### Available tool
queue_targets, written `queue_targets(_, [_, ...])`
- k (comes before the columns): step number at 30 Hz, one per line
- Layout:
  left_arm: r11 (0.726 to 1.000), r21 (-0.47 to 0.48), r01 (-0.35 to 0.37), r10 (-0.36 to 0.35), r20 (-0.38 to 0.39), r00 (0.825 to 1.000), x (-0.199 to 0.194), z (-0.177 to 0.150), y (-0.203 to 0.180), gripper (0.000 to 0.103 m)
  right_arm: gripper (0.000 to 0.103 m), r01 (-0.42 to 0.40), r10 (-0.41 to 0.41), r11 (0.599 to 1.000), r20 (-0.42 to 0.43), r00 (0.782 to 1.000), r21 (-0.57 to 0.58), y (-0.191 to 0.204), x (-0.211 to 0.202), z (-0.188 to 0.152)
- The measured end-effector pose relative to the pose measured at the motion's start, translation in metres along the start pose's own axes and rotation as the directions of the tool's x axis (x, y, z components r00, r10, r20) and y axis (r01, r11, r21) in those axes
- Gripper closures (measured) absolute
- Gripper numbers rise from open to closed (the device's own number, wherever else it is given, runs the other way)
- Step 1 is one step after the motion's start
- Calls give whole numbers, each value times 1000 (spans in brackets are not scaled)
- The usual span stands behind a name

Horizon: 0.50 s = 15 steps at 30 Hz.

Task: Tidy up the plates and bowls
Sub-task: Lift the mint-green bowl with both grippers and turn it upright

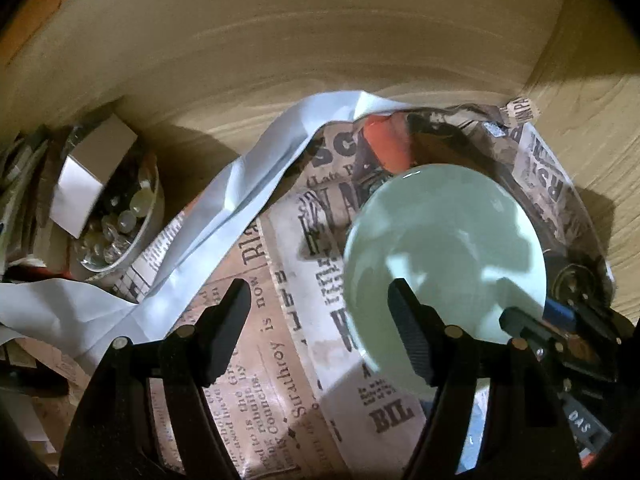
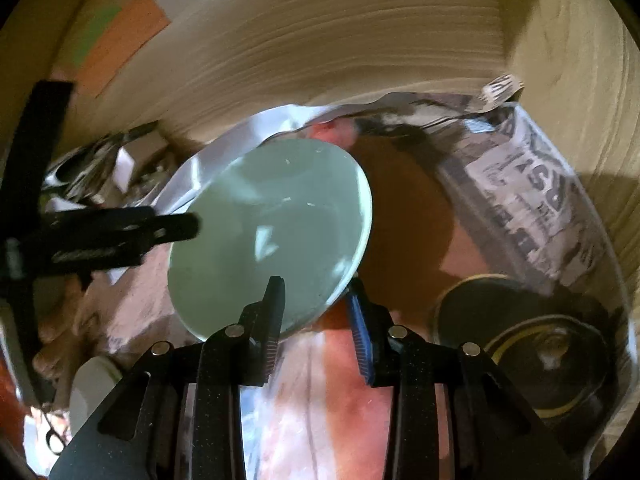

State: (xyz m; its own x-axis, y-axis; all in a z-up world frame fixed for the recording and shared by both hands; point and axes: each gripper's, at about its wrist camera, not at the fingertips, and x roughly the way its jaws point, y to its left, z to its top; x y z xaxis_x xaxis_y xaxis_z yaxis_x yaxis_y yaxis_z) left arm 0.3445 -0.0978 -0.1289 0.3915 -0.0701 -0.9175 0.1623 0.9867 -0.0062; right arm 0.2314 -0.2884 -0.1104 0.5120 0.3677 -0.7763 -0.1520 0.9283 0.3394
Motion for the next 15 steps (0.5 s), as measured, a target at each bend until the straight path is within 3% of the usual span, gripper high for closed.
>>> queue_targets(9, [998,62,31,-28,-48,998,20,1,-15,80,74,62,-62,998,58,996,6,5,10,-6])
queue_targets(11, [996,80,41,-36,-52,998,22,1,-20,86,74,65,-65,998,66,996,7,3,8,-6])
queue_targets(15, [991,136,1,1,-12,1000,17,-2,-31,86,75,74,-76,997,55,996,25,2,13,-4])
